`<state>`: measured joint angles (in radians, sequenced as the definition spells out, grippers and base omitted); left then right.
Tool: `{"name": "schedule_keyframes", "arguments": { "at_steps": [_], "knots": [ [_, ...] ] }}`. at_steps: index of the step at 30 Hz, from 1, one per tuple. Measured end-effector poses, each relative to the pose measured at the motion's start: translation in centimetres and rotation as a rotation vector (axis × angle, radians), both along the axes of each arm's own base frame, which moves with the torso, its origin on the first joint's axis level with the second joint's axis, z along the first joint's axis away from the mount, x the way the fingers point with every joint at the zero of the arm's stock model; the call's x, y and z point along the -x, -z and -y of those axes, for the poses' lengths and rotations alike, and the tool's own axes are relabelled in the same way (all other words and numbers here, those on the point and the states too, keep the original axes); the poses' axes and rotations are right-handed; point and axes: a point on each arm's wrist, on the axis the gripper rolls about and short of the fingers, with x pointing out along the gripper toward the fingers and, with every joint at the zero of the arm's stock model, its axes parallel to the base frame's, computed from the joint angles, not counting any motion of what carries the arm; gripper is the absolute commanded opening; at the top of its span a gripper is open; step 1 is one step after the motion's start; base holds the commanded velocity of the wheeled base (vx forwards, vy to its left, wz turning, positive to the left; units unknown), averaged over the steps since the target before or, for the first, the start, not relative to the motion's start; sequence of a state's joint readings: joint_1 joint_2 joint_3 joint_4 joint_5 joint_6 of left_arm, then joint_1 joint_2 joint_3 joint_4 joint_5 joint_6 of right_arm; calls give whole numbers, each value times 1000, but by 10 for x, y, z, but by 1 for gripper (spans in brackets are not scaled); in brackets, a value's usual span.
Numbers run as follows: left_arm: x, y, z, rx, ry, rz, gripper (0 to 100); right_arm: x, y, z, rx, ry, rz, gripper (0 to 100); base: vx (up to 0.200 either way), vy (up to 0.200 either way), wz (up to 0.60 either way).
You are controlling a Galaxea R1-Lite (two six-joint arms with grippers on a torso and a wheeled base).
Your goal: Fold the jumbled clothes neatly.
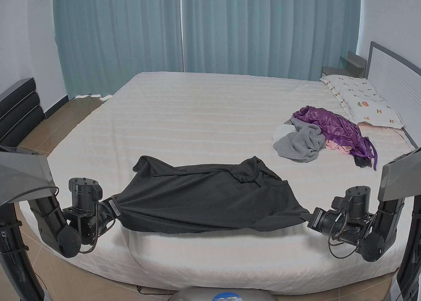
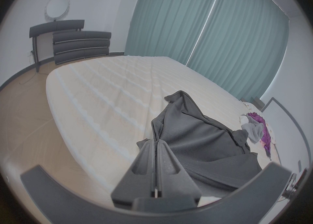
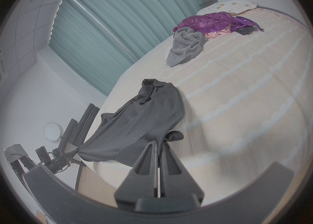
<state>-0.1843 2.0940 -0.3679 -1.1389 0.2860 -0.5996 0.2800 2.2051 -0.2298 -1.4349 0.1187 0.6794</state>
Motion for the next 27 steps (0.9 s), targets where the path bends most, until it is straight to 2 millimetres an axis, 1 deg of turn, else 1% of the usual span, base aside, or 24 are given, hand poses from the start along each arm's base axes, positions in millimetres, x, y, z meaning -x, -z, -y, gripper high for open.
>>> {"name": "schedule_keyframes", "arguments": {
  "at_steps": [7,11,13,18,22,27],
  "knots": [
    [13,-5,-3,-71,37,-29,0,22,-17,8,-9,-19,7,0,0,0,0],
    [19,-4,-3,-99,54,-51,0,41,-19,12,-3,-64,-30,0,0,0,0],
    [22,-3,-4,-120,66,-67,0,46,-19,13,5,-85,-38,0,0,0,0],
    [31,0,-6,-159,91,-104,0,55,-14,15,37,-110,-112,0,0,0,0],
    [34,2,-6,-171,99,-122,0,61,-9,10,63,-148,-160,0,0,0,0],
    [36,5,-6,-175,104,-133,0,62,-10,6,66,-172,-149,0,0,0,0]
  ]
}}
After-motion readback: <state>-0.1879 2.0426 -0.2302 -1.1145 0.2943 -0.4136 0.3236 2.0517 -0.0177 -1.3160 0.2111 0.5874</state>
